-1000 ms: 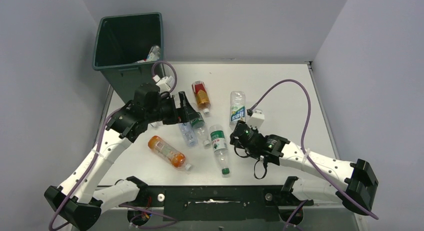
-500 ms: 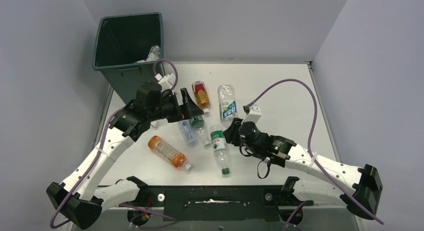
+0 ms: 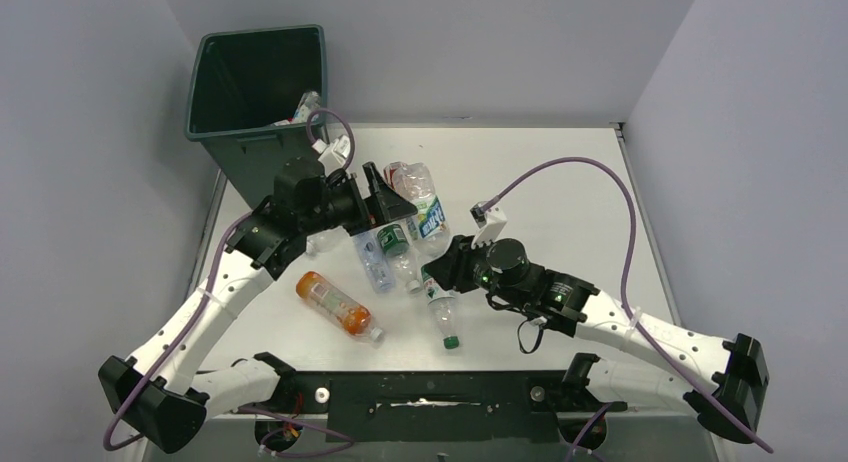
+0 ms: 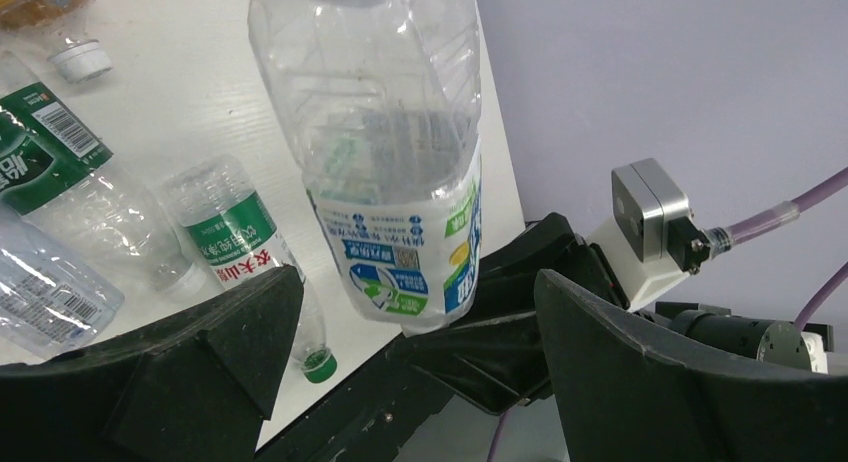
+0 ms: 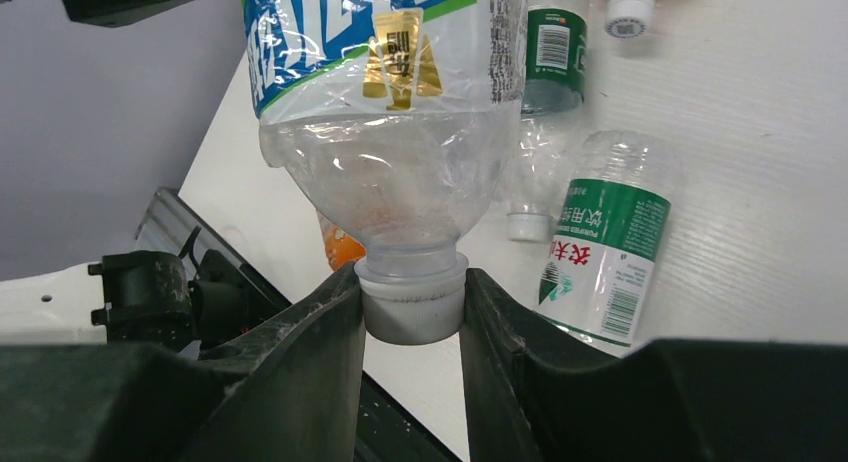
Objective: Put the plastic bottles in the bin
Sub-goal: Pick up the plastic bottle at the center of the board.
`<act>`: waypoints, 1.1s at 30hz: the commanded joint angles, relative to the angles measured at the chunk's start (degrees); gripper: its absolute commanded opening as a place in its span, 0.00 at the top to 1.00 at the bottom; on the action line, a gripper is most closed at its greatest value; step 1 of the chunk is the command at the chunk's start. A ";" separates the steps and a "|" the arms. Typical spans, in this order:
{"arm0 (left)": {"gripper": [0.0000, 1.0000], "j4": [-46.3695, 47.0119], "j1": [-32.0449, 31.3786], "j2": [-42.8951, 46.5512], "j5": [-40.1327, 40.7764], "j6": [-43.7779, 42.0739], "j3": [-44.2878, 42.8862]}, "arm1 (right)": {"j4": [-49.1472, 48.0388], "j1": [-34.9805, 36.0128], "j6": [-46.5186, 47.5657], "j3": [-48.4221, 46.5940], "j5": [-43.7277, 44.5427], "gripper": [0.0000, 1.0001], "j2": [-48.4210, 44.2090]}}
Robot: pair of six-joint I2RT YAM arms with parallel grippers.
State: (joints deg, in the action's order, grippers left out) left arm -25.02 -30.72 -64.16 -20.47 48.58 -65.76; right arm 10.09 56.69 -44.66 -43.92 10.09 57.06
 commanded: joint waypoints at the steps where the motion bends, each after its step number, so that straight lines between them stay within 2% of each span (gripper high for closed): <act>1: 0.13 5.00 -0.21 -0.52 0.76 0.84 -0.51 | -5.91 0.96 2.71 -2.16 -3.84 0.85 1.05; 10: 0.13 1.76 -0.30 -0.76 4.22 -0.84 -1.63 | -5.58 2.88 3.77 -5.40 -3.10 0.85 2.86; 19: 0.13 -2.59 -0.29 -0.18 7.06 -2.69 -2.55 | -4.24 3.01 3.54 -5.83 -0.11 0.85 0.35; 26: 0.13 -2.18 -0.31 0.00 8.77 -2.57 -2.43 | -5.49 3.12 3.62 -5.43 -1.80 0.86 -0.27; 33: 0.13 2.32 -0.31 0.20 9.96 -0.29 -1.30 | -10.00 4.41 3.25 -5.96 -6.03 0.86 2.89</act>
State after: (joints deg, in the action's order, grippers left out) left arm -28.03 -30.72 -65.36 -12.10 47.46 -65.78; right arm 7.68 59.59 -42.17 -46.72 6.55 58.61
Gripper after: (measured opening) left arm 0.871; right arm 0.347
